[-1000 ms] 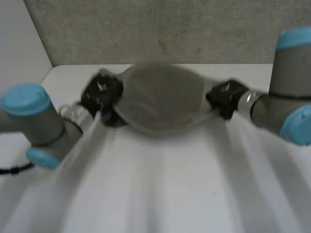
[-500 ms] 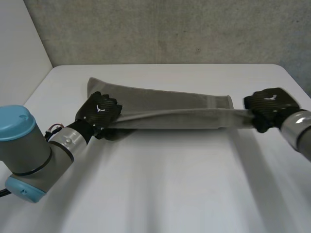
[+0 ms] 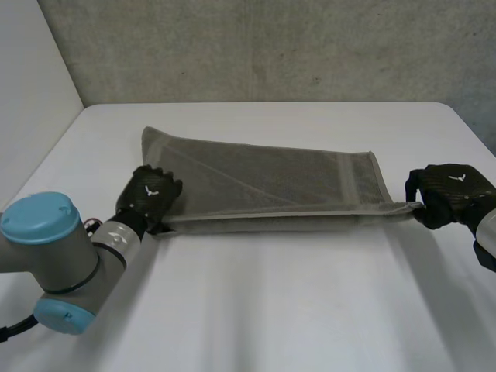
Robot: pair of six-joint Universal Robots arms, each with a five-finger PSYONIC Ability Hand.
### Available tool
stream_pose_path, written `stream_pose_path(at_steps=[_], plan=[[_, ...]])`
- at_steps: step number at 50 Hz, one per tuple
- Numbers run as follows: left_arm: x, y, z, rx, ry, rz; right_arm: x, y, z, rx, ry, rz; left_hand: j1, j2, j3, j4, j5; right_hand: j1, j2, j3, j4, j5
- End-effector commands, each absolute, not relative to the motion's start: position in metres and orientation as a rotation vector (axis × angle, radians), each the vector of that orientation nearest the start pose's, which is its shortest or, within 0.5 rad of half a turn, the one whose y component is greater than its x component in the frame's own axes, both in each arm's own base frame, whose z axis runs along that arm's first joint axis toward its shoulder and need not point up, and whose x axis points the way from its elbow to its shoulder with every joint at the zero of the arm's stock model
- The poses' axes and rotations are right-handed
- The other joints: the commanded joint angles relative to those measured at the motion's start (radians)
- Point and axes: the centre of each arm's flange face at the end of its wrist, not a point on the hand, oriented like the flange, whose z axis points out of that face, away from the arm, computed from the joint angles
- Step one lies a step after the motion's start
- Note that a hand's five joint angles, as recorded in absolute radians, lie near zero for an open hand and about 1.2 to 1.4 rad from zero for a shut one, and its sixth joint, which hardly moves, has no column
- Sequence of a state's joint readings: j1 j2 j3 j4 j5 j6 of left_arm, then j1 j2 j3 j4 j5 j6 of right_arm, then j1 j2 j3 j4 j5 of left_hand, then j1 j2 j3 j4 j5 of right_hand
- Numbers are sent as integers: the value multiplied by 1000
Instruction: Fold the laundry
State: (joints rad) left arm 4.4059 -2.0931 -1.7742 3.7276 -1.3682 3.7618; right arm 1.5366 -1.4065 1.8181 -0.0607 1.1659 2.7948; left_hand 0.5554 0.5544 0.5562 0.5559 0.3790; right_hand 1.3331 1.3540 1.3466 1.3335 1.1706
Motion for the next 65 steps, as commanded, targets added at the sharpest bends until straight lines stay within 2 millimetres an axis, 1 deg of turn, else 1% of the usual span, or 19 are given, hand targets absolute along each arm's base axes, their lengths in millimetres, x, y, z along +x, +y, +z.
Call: stream_pose_path(at_steps=[1,2,3,4,6,10,13,20,25,27,28,29,34,36,41,45,47,54,65], plan=[[-245,-309,178,1082,1815,-2145,150,-297,199,-688,2351,-1819,89,90,88,89,91,63,42,50,63,51],[-245,-309,178,1082,1815,-2146,150,-297,199,-682,2348,-1818,90,91,89,89,92,63,42,50,63,51],[-246,-308,195,1069,1766,-2191,151,-297,199,-676,2346,-1813,270,271,269,269,272,63,42,50,63,51],[-246,-306,213,1059,1713,-2240,151,-297,199,-676,2346,-1813,650,651,649,649,651,63,42,50,63,51],[-247,-302,227,1064,1663,-2284,151,-296,199,-673,2345,-1809,839,840,838,838,841,63,42,50,63,51],[-250,-293,241,1109,1603,-2343,150,-296,198,-672,2348,-1803,841,842,840,840,843,63,42,50,63,51],[-253,-286,232,1168,1629,-2339,150,-296,198,-671,2348,-1798,841,842,840,840,843,63,42,50,63,51],[-247,-287,162,1243,1875,-2140,154,-293,194,-699,2354,-1781,607,607,606,606,608,63,42,50,63,51],[-238,-284,145,1238,1952,-2071,158,-289,183,-705,2370,-1720,595,596,594,594,597,29,8,15,29,17],[-237,-281,142,1246,1966,-2058,169,-280,181,-747,2349,-1694,595,596,594,594,597,-862,-883,-875,-862,-874],[-236,-279,141,1248,1969,-2055,169,-280,181,-747,2349,-1694,600,601,600,600,602,-866,-887,-880,-867,-878],[-236,-279,141,1248,1969,-2055,175,-276,181,-761,2337,-1683,601,602,600,600,602,-1070,-1091,-1083,-1070,-1082],[-236,-278,164,1219,1903,-2119,193,-258,179,-790,2294,-1644,790,791,789,790,792,-1159,-1179,-1172,-1159,-1171],[-237,-277,171,1214,1883,-2138,214,-241,191,-795,2200,-1639,840,841,840,840,842,-1159,-1179,-1172,-1159,-1171],[-241,-270,197,1213,1813,-2199,236,-229,217,-688,2086,-1654,841,842,840,840,843,-1159,-1179,-1172,-1159,-1171],[-250,-255,235,1222,1716,-2291,248,-225,232,-587,2034,-1644,841,842,840,840,843,-1159,-1179,-1172,-1159,-1171],[-254,-249,246,1234,1694,-2314,268,-215,241,-532,1975,-1604,841,842,840,840,843,-1159,-1179,-1172,-1159,-1171],[-265,-237,278,1232,1676,-2345,305,-196,234,-489,1962,-1495,841,842,840,840,843,-1159,-1179,-1172,-1159,-1171],[-272,-238,296,1109,1664,-2348,337,-170,195,-427,2040,-1344,841,842,840,840,843,-1159,-1179,-1172,-1159,-1171]])
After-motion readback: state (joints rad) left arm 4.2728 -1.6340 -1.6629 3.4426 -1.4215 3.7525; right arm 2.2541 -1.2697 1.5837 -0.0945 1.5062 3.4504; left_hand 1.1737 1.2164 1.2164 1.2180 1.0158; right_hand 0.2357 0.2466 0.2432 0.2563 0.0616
